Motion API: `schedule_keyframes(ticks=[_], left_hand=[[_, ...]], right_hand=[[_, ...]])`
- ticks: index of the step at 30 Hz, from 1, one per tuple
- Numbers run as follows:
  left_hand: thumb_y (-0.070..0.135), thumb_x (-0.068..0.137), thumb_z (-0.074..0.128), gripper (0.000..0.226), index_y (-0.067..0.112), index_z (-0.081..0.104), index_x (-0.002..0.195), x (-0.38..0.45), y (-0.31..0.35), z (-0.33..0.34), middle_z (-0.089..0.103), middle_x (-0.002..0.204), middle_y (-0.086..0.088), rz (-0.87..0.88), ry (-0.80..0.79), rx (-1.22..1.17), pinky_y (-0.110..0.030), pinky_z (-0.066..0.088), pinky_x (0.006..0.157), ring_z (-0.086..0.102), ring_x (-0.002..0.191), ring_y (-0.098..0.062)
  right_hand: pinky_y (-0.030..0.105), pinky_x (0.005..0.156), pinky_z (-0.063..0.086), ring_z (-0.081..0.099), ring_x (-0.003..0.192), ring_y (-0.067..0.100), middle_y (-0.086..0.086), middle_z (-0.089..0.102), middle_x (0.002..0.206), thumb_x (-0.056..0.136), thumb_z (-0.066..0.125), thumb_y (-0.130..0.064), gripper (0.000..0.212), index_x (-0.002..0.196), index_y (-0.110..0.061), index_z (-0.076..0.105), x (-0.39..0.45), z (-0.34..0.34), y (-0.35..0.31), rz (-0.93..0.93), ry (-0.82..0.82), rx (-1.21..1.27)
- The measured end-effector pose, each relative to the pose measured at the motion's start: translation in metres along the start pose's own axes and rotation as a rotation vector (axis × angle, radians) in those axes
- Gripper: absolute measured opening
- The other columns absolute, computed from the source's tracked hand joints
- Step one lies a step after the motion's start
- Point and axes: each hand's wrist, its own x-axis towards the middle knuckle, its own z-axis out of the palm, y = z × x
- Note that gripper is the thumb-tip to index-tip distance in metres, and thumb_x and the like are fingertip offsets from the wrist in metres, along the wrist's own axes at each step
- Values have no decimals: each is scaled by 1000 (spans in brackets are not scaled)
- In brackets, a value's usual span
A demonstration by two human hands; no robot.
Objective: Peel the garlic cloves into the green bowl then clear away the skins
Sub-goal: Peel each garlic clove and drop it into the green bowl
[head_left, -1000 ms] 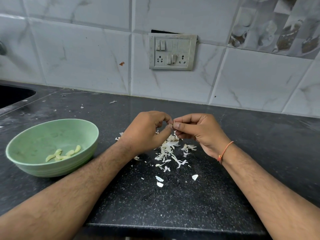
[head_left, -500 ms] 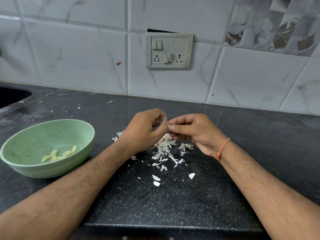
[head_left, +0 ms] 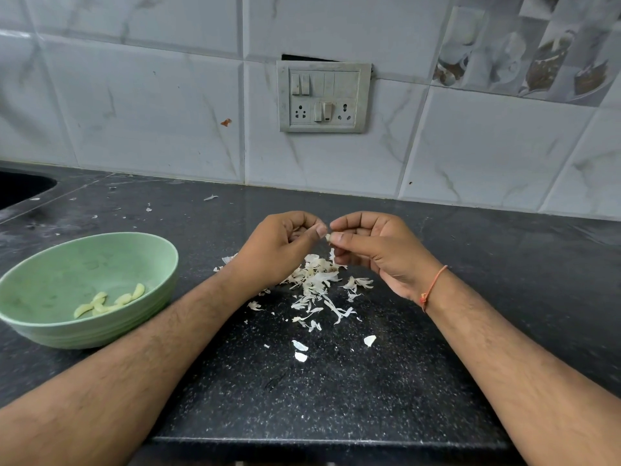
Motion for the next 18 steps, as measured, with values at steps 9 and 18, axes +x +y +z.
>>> schedule_keyframes(ticks=[9,18], left_hand=[[31,108,61,17,25,71,96,-1,0,3,39,49,17,-19,21,56,-19,30,46,31,45,-4],[28,109,59,16,16,70,105,1,-2,5,39,48,17,-27,28,11,-15,33,47,36,42,-2]], right_hand=[[28,71,64,69,78,18,16,77,96,94,79,-16,28,114,3,76,1,4,7,62,-45,-30],[28,69,63,67,74,20,13,75,86,99,73,-14,19,106,3,76,0,6,6,28,3,-66]])
